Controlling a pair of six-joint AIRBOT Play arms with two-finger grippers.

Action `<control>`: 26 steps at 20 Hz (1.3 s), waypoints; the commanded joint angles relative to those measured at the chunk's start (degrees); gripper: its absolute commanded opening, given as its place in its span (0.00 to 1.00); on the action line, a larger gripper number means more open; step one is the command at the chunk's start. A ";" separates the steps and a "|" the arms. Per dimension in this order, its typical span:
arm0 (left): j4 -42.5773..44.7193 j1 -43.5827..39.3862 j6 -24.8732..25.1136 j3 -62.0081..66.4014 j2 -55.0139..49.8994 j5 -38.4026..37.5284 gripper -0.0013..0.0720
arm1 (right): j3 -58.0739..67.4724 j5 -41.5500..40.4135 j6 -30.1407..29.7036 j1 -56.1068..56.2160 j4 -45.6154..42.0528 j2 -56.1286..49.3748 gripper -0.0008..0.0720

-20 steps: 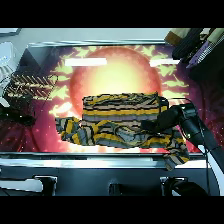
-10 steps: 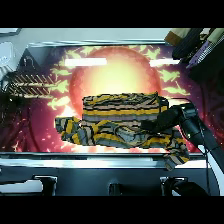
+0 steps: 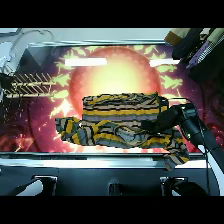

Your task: Fold the clothes and pants, and hang the long-sleeved shirts on hangers.

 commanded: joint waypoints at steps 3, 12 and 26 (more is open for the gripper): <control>-8.70 -5.51 13.70 -21.16 16.92 -10.08 0.04 | 0.04 -0.09 0.00 0.04 0.07 0.04 0.05; -15.93 -9.40 19.85 -44.54 40.70 -19.19 0.04 | 0.04 -0.37 0.04 0.04 0.00 0.04 0.05; -22.43 -10.05 36.65 -50.82 41.70 -28.20 0.04 | 0.04 -4.76 6.05 0.04 -2.93 0.04 0.05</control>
